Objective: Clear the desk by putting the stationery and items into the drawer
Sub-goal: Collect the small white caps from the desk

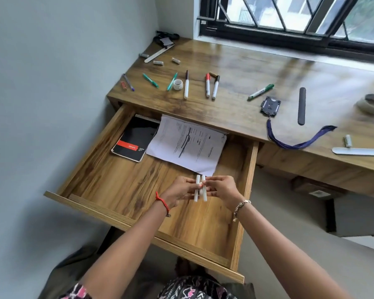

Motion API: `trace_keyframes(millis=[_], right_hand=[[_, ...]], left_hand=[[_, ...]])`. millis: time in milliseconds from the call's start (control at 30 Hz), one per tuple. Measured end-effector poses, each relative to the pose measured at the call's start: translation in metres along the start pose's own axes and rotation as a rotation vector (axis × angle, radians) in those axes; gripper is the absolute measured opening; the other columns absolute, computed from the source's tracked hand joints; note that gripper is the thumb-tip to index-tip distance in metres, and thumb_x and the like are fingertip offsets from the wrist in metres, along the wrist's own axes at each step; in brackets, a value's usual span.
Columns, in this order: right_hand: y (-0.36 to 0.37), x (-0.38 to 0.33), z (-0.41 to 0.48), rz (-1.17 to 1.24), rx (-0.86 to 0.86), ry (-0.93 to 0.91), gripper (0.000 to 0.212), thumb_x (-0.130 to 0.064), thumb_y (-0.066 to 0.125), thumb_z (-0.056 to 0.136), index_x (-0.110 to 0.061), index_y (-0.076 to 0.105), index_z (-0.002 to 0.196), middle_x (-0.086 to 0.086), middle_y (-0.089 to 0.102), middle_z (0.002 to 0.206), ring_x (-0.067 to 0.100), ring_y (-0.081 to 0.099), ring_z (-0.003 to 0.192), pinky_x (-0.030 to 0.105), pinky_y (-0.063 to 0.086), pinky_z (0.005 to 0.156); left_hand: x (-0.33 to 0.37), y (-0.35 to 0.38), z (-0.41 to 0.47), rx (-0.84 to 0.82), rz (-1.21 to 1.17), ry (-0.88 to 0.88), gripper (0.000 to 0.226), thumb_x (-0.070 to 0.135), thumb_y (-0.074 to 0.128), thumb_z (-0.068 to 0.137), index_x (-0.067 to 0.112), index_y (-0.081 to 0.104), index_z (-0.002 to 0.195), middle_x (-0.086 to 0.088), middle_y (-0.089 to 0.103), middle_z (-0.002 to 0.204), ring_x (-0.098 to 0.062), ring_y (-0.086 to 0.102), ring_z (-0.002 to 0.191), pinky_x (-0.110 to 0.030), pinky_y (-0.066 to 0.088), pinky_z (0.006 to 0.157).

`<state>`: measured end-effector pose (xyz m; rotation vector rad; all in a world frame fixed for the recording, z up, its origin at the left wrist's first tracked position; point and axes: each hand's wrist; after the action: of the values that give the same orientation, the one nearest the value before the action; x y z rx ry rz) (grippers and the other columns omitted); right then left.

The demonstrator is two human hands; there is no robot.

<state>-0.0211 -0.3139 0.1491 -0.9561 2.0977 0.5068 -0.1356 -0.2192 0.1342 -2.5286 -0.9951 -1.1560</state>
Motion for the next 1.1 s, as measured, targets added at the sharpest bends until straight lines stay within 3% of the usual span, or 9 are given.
trace_keyframes(millis=[200, 300, 433, 567, 700, 800, 900, 1033, 1100], right_hand=[[0.02, 0.001, 0.009, 0.008, -0.071, 0.058, 0.026, 0.009, 0.062, 0.081, 0.012, 0.058, 0.106, 0.016, 0.064, 0.075, 0.019, 0.065, 0.056, 0.028, 0.058, 0.055], [0.032, -0.001, 0.013, 0.002, -0.125, 0.088, 0.027, 0.01, 0.058, 0.083, 0.017, 0.055, 0.108, 0.018, 0.064, 0.078, 0.024, 0.065, 0.061, 0.029, 0.058, 0.055], [0.052, 0.0, 0.017, -0.005, -0.151, 0.132, 0.028, 0.013, 0.054, 0.085, 0.017, 0.052, 0.112, 0.019, 0.064, 0.081, 0.021, 0.068, 0.054, 0.028, 0.056, 0.048], [0.077, 0.001, 0.031, 0.014, -0.171, 0.161, 0.028, 0.011, 0.055, 0.084, 0.014, 0.051, 0.111, 0.024, 0.063, 0.093, 0.03, 0.067, 0.068, 0.032, 0.059, 0.056], [0.115, 0.006, 0.051, -0.003, -0.156, 0.188, 0.026, 0.01, 0.057, 0.084, 0.014, 0.053, 0.109, 0.02, 0.064, 0.086, 0.028, 0.067, 0.069, 0.032, 0.059, 0.058], [0.149, 0.011, 0.07, -0.017, -0.12, 0.207, 0.023, 0.01, 0.057, 0.084, 0.013, 0.055, 0.107, 0.023, 0.065, 0.093, 0.028, 0.067, 0.07, 0.032, 0.059, 0.061], [0.193, 0.019, 0.087, -0.048, -0.082, 0.216, 0.019, 0.013, 0.053, 0.084, 0.012, 0.059, 0.102, 0.018, 0.065, 0.084, 0.022, 0.066, 0.062, 0.027, 0.056, 0.052], [0.248, 0.029, 0.104, -0.105, -0.036, 0.221, 0.021, 0.012, 0.054, 0.084, 0.012, 0.061, 0.104, 0.012, 0.064, 0.075, 0.019, 0.062, 0.061, 0.02, 0.052, 0.048], [0.269, 0.035, 0.11, -0.115, -0.002, 0.207, 0.022, 0.01, 0.058, 0.083, 0.009, 0.062, 0.105, 0.016, 0.066, 0.083, 0.022, 0.064, 0.067, 0.02, 0.054, 0.052]], left_hand=[[0.0, -0.019, 0.002, 0.041, 0.054, 0.003, 0.023, 0.003, 0.061, 0.085, -0.003, 0.063, 0.107, -0.009, 0.07, 0.087, -0.016, 0.069, 0.079, -0.03, 0.057, 0.076], [-0.001, -0.03, -0.001, 0.074, 0.033, -0.013, 0.024, 0.001, 0.061, 0.085, -0.003, 0.062, 0.109, -0.008, 0.069, 0.088, -0.014, 0.068, 0.076, -0.026, 0.057, 0.072], [-0.002, -0.051, -0.003, 0.095, 0.04, -0.046, 0.024, 0.0, 0.062, 0.084, -0.005, 0.062, 0.107, -0.009, 0.069, 0.086, -0.015, 0.068, 0.074, -0.025, 0.058, 0.068], [-0.002, -0.082, 0.006, 0.115, 0.061, -0.076, 0.024, -0.001, 0.063, 0.082, -0.006, 0.063, 0.106, -0.011, 0.069, 0.087, -0.015, 0.069, 0.074, -0.023, 0.058, 0.067], [-0.003, -0.122, 0.021, 0.093, 0.104, -0.107, 0.026, -0.002, 0.065, 0.081, -0.006, 0.063, 0.106, -0.011, 0.069, 0.088, -0.015, 0.069, 0.076, -0.023, 0.058, 0.07], [-0.004, -0.157, 0.032, 0.079, 0.135, -0.116, 0.027, -0.001, 0.064, 0.081, -0.008, 0.063, 0.107, -0.011, 0.068, 0.087, -0.012, 0.068, 0.07, -0.02, 0.057, 0.063], [-0.006, -0.198, 0.041, 0.054, 0.209, -0.119, 0.026, -0.002, 0.062, 0.083, -0.011, 0.061, 0.108, -0.011, 0.065, 0.084, -0.005, 0.066, 0.061, -0.016, 0.054, 0.059], [-0.011, -0.247, 0.049, 0.056, 0.293, -0.11, 0.023, -0.001, 0.064, 0.083, -0.006, 0.064, 0.105, -0.007, 0.064, 0.084, -0.001, 0.063, 0.06, -0.016, 0.052, 0.061], [-0.017, -0.269, 0.055, 0.069, 0.335, -0.115, 0.022, -0.001, 0.065, 0.082, -0.007, 0.064, 0.103, -0.011, 0.066, 0.086, -0.01, 0.064, 0.07, -0.025, 0.055, 0.071]])
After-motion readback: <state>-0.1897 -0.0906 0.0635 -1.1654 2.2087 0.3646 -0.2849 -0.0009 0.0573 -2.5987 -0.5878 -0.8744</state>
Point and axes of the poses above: each hand's wrist, its own z-axis towards the middle knuckle, its own y-axis out of the palm, x = y × z
